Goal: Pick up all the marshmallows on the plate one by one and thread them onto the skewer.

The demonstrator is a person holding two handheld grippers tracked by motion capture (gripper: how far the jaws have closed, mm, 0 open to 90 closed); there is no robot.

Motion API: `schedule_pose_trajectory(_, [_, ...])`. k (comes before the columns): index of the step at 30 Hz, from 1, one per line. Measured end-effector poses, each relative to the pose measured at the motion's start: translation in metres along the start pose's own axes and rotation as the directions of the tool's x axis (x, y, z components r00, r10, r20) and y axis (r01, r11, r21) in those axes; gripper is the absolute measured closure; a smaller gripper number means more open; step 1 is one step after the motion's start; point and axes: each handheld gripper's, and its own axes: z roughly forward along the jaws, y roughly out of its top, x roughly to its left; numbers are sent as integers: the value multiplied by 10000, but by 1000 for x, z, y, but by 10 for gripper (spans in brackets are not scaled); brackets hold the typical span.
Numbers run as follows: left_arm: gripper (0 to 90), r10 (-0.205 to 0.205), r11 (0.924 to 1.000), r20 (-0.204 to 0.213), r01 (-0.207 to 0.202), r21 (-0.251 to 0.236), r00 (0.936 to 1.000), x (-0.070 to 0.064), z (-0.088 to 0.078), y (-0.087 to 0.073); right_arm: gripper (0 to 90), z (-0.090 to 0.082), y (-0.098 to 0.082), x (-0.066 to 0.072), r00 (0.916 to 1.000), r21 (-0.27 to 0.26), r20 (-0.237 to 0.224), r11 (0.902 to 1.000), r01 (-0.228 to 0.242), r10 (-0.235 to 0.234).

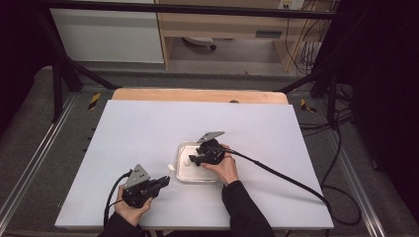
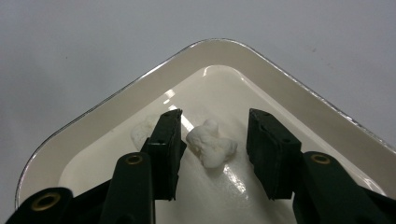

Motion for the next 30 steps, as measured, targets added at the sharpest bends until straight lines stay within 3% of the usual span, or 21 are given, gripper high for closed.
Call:
schedule_pose_trajectory(6, [886, 1, 10000, -3, -1, -5, 10000, 0, 0, 0, 699, 0, -2, 2, 9995, -40, 74, 9995, 308, -307])
schedule_pose_trajectory(15, [886, 6, 10000, -5, -6, -53, 10000, 0, -1, 0, 757, -8, 1, 2, 9999, -267, 11, 9995, 138, -138])
schedule_pose_trajectory(22, [886, 113, 9999, 89, -112, -117, 9999, -3, -1, 1, 762, -42, 9, 2, 9991, -1136, -402, 9934, -169, 124])
schedule_pose_trajectory(30, [887, 427, 9990, 321, -424, -112, 9986, -11, 1, 2, 761, -93, 8, 3, 9942, -2344, -1054, 9711, -456, 213])
